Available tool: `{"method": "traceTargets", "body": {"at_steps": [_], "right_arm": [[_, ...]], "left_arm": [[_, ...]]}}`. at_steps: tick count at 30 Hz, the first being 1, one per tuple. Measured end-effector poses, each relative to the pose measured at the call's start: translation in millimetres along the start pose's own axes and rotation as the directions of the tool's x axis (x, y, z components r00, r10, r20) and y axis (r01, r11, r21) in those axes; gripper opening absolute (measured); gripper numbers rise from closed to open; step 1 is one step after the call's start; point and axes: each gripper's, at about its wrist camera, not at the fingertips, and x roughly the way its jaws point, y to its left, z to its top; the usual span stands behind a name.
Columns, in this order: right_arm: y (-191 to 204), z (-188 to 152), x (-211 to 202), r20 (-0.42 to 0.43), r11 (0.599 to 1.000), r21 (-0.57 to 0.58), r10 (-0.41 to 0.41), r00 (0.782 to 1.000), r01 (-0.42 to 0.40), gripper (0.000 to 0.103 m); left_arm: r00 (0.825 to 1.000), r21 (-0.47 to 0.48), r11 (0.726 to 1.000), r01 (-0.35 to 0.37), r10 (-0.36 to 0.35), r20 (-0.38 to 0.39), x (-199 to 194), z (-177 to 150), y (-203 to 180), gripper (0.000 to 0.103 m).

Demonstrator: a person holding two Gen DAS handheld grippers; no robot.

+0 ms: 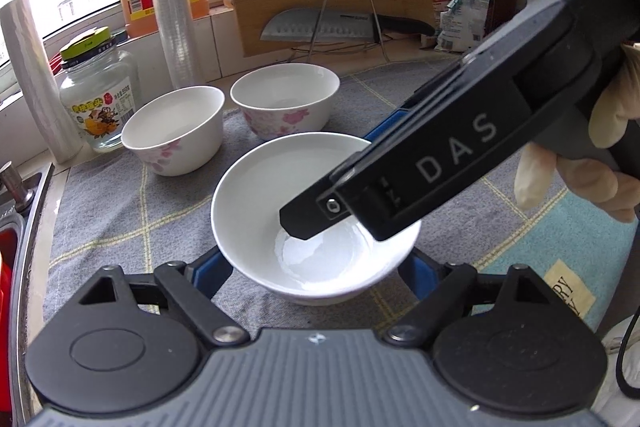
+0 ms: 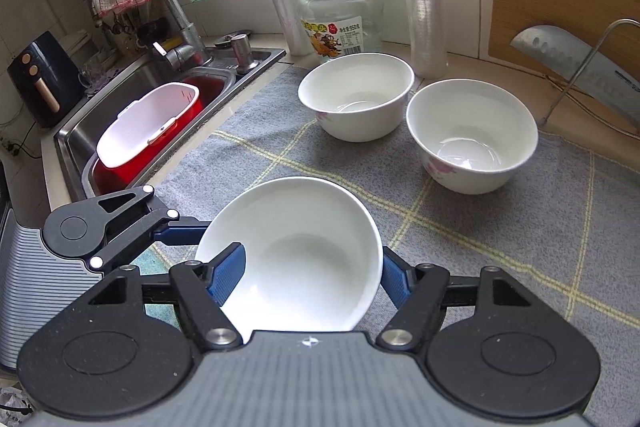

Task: Organize plates and bowls
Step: 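Grasp the rim of the white bowl with the right tool, then lift the white bowl with the right tool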

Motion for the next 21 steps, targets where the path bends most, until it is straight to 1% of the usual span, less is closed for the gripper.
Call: {"method": "traceTargets", "body": {"at_steps": [4,9,16,21], "right_arm": [[-11.7,-9.2,-16.1,0.016,0.999,0.03,-0.027,1.0,0.026,0.076],[-30.0,-22.8,-37.9,0.034,0.994,0.073,-0.082,0.996,0.079,0.076],[-58.0,-40.5,-68.5,0.056,0.98,0.14,-0.151,0.987,0.142,0.076],[-74.6,-49.4,-80.4,0.063,0.967,0.18,-0.192,0.979,0.178,0.076]], "left_arm": [[0.999,0.028,0.999,0.035,-0.035,0.008,3.6,8.0,-16.0,0.088],[0.996,0.07,0.994,0.085,-0.086,0.021,10.0,20.4,-40.0,0.088],[0.987,0.124,0.98,0.154,-0.159,0.034,23.2,38.4,-72.9,0.088],[0.98,0.155,0.969,0.19,-0.198,0.035,33.3,47.3,-88.3,0.088]]}}
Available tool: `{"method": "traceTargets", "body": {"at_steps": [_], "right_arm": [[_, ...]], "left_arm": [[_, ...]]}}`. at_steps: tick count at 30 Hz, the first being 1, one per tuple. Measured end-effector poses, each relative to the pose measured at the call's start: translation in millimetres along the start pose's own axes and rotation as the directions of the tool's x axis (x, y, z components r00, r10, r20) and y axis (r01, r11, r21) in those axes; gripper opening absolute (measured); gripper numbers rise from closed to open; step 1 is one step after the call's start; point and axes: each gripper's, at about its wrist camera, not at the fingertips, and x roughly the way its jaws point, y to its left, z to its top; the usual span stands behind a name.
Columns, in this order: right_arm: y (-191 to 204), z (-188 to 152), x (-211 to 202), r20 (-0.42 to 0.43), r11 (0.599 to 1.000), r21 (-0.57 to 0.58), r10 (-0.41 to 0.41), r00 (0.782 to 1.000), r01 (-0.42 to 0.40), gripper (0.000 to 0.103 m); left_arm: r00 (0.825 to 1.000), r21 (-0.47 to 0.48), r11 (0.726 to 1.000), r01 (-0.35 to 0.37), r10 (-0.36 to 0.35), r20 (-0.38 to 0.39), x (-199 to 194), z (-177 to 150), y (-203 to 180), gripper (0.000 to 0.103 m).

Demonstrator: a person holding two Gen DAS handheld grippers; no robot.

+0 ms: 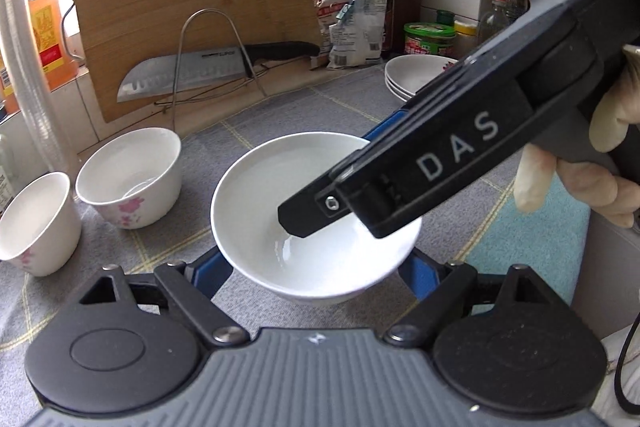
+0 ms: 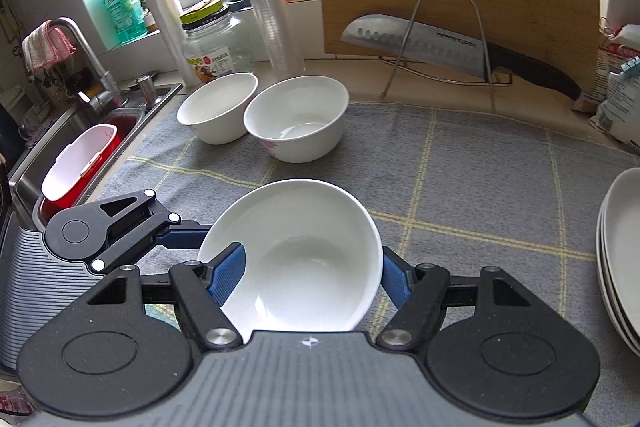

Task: Organize plates and bowls
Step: 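Lift the white bowl with the right tool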

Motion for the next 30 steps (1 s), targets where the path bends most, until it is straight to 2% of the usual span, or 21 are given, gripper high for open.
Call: {"method": "traceTargets", "body": {"at_steps": [11,26,28,30], "right_arm": [[-30.7,-3.8,-0.6,-0.016,0.998,0.038,-0.051,0.999,0.051,0.076],[-46.7,-6.0,10.4,-0.041,0.996,0.077,-0.048,0.998,0.051,0.077],[-48.3,-6.5,11.0,-0.045,0.995,0.084,-0.041,0.998,0.045,0.084],[-48.9,-7.2,9.3,-0.031,0.995,0.087,-0.043,0.999,0.045,0.092]], "left_arm": [[0.998,0.002,0.998,0.061,-0.061,-0.014,32.6,9.4,-9.5,0.088],[0.998,0.002,0.998,0.064,-0.064,-0.028,46.9,9.2,-10.8,0.089],[0.998,0.009,0.998,0.059,-0.059,-0.011,44.3,8.0,-11.3,0.1],[0.998,0.0,0.998,0.059,-0.059,0.007,40.6,7.9,-10.5,0.101]]}}
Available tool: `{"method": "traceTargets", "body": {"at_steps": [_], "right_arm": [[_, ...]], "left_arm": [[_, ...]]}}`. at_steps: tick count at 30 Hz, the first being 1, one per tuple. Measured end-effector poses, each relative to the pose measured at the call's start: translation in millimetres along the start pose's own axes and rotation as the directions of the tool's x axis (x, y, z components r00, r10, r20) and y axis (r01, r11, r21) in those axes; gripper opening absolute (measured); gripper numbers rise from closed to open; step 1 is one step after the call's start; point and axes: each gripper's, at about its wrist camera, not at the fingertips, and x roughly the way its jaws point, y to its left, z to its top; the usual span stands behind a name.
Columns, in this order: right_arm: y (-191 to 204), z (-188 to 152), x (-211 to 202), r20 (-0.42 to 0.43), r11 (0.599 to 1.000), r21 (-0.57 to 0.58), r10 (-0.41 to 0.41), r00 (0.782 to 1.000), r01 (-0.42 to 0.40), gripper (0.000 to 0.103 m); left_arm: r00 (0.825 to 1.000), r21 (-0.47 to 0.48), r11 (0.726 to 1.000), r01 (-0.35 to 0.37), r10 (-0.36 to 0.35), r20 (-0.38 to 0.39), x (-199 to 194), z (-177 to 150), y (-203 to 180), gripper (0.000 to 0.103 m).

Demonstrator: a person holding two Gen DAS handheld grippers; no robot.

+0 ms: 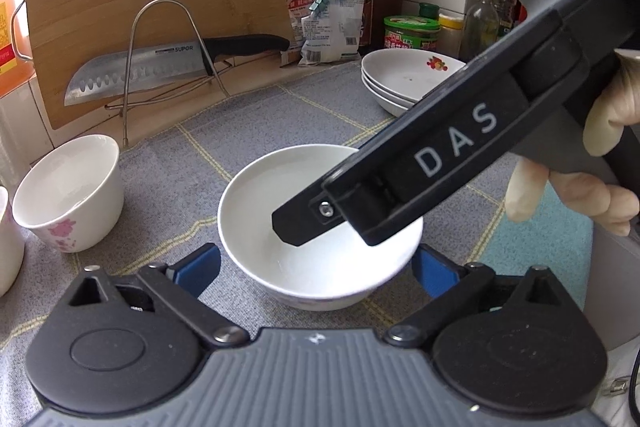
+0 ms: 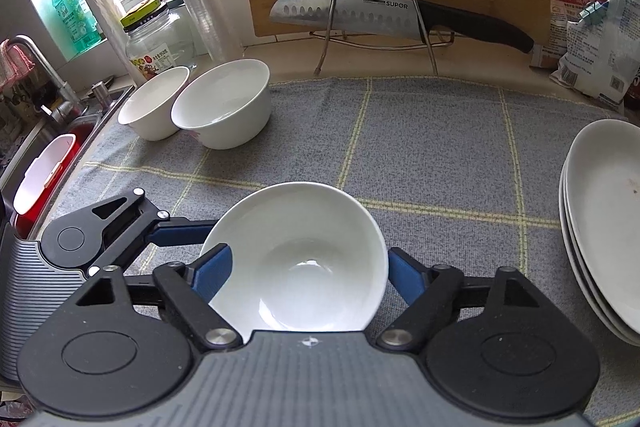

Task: Organize plates and bowls
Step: 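Lift the white bowl with the right tool, then carry the white bowl with the right tool toward the pink-flower bowl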

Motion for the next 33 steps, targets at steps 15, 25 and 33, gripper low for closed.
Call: {"method": "traceTargets", "body": {"at_steps": [15,25,33], "right_arm": [[7.0,3.7,-13.7,0.052,0.999,-0.027,-0.033,0.998,0.034,0.102],[29.8,13.2,-10.4,0.065,0.993,-0.113,-0.025,0.998,0.033,0.103],[50.7,25.6,-1.5,0.06,0.982,-0.186,-0.013,0.998,0.024,0.103]], "left_arm": [[0.996,-0.094,0.991,-0.092,0.091,-0.021,-24.5,-12.4,13.2,0.102],[0.983,-0.134,0.974,-0.183,0.183,-0.013,-46.9,-21.8,27.1,0.102],[0.968,-0.197,0.949,-0.247,0.249,-0.014,-56.0,-30.5,47.0,0.102]]}}
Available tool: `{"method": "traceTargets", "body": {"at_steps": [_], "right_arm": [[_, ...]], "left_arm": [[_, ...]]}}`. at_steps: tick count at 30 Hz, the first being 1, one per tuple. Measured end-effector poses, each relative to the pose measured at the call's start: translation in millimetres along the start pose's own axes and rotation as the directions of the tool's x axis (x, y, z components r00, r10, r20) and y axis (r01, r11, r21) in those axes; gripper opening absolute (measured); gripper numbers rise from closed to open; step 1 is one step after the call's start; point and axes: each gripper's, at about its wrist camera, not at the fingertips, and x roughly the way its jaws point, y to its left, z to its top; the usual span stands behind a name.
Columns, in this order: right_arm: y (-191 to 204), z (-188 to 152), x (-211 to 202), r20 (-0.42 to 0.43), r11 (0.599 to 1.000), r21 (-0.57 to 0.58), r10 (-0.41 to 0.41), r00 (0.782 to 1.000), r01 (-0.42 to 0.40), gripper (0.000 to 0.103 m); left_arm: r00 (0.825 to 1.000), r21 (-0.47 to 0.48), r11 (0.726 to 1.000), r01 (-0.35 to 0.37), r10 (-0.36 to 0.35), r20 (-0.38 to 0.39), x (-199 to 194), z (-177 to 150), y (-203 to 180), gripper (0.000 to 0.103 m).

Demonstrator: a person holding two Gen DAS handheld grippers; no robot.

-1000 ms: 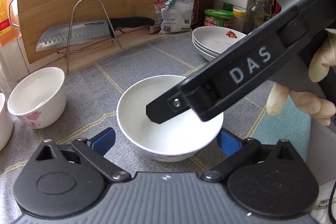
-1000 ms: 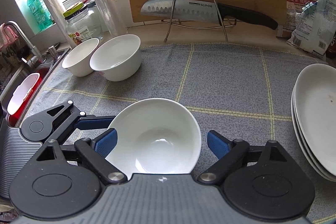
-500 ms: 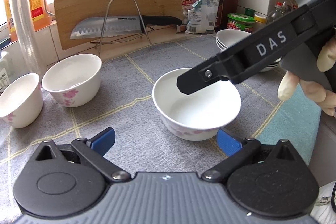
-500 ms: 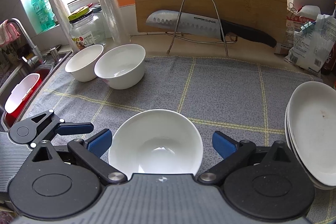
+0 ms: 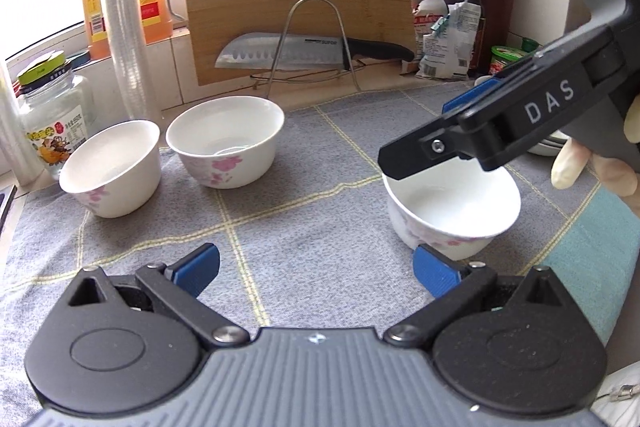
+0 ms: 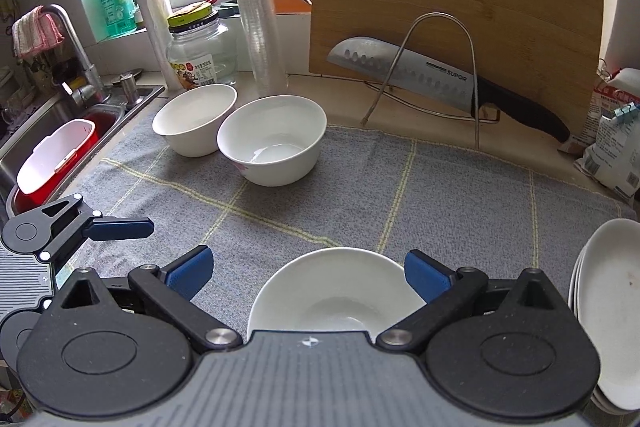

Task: Organize plates and bowls
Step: 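Carry the white bowl with the right tool toward the pink-flower bowl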

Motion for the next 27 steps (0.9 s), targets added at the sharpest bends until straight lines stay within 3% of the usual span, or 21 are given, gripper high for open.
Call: {"method": "traceTargets", "body": {"at_steps": [12,27], "right_arm": [[16.9,28.3,25.3,-0.031,0.993,-0.117,-0.002,1.0,-0.002,0.103],[16.5,73.0,65.8,-0.054,0.979,-0.202,0.014,0.998,-0.025,0.103]], "left_arm": [[0.993,-0.117,0.986,-0.12,0.12,-0.006,20.9,2.8,37.7,0.102],[0.99,-0.148,0.979,-0.137,0.141,0.015,63.6,22.8,53.7,0.102]]}}
